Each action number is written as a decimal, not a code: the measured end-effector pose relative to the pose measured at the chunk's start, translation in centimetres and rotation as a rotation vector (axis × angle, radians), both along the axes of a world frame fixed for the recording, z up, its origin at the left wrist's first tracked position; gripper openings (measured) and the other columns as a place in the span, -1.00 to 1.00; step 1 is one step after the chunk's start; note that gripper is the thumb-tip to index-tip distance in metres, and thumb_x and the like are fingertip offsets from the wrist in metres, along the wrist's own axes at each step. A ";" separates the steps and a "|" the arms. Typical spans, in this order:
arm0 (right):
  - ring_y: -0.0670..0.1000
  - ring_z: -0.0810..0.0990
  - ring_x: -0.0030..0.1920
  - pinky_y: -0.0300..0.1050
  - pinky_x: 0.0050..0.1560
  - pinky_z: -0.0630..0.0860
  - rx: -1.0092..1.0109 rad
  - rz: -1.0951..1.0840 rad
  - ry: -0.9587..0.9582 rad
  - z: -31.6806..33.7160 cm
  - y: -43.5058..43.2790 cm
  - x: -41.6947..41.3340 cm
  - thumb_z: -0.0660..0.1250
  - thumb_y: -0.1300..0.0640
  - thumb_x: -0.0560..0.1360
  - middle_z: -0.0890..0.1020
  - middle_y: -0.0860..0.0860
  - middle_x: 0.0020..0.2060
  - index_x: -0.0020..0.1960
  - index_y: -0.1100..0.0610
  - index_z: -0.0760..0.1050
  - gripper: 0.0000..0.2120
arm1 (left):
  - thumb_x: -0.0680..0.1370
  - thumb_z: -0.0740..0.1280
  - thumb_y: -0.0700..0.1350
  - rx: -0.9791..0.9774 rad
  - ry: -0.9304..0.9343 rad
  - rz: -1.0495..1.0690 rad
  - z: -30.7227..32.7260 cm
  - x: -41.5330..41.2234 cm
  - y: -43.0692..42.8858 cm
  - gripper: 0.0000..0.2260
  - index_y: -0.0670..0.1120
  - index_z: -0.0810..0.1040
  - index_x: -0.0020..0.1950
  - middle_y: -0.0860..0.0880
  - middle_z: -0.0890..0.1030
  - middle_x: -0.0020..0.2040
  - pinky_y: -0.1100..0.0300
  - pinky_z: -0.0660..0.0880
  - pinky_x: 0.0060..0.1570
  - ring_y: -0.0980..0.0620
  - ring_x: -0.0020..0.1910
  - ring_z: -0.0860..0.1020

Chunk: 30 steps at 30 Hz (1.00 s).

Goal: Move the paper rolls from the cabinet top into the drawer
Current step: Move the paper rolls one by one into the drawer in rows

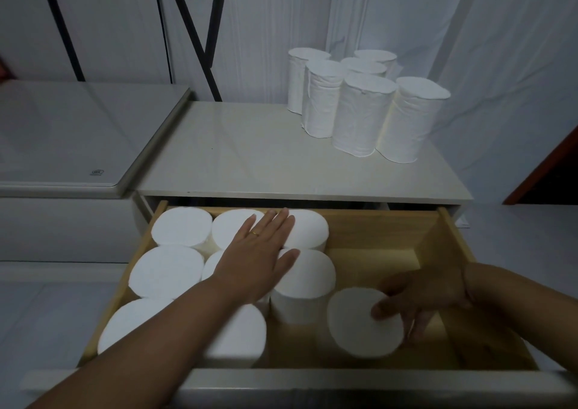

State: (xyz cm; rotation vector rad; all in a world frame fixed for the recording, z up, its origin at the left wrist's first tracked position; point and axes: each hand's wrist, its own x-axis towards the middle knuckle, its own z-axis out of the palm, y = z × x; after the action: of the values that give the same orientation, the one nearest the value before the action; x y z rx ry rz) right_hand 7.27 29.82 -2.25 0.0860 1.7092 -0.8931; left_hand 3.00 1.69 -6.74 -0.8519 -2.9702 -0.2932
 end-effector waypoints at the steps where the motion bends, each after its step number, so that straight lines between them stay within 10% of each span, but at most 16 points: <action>1: 0.00 0.67 -0.09 -0.19 -0.06 0.61 -0.027 -0.030 -0.010 -0.5 -0.3 0.5 0.34 -0.05 0.47 0.64 0.12 0.03 0.17 0.05 0.40 -0.67 | 0.53 -0.24 0.25 0.000 0.004 0.000 -0.1 0.0 0.0 -0.40 0.05 -0.11 0.54 0.08 -0.11 0.56 0.10 -0.20 0.49 0.12 0.52 -0.17; 11: 0.17 0.54 0.22 -0.01 0.19 0.53 -0.241 -0.178 -0.061 -2.8 -3.9 1.8 0.42 -0.06 0.36 0.52 0.11 0.24 0.27 0.03 0.37 -0.47 | 0.59 -0.13 0.21 0.025 0.035 -0.015 -0.4 -0.1 -0.2 -0.45 0.03 -0.07 0.54 0.07 -0.09 0.56 0.15 -0.24 0.45 0.12 0.52 -0.15; 22: 0.02 0.61 0.07 -0.15 0.08 0.58 -0.225 -0.211 0.016 -2.9 -6.3 2.1 0.35 -0.10 0.40 0.57 0.04 0.13 0.17 0.02 0.42 -0.60 | 0.53 -0.26 0.25 0.012 0.038 -0.008 -0.5 -0.1 -0.1 -0.39 0.03 -0.08 0.54 0.06 -0.08 0.56 0.12 -0.21 0.48 0.12 0.52 -0.15; 30: -0.10 0.65 -0.26 -0.32 -0.27 0.58 -0.035 -0.257 0.771 4.1 -3.7 -0.9 0.27 -0.34 0.19 0.67 0.02 -0.25 -0.13 0.08 0.56 -0.47 | 0.60 -0.09 0.20 0.160 0.073 -0.029 0.6 -0.3 0.5 -0.45 0.02 -0.05 0.54 0.09 -0.06 0.55 0.20 -0.23 0.47 0.17 0.50 -0.18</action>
State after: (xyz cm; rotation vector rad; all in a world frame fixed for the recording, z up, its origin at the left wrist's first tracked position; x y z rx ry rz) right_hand 6.36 26.15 1.81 -0.0773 2.4309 -1.2463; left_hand 2.72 2.20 -6.18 -0.8672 -2.8232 -0.4827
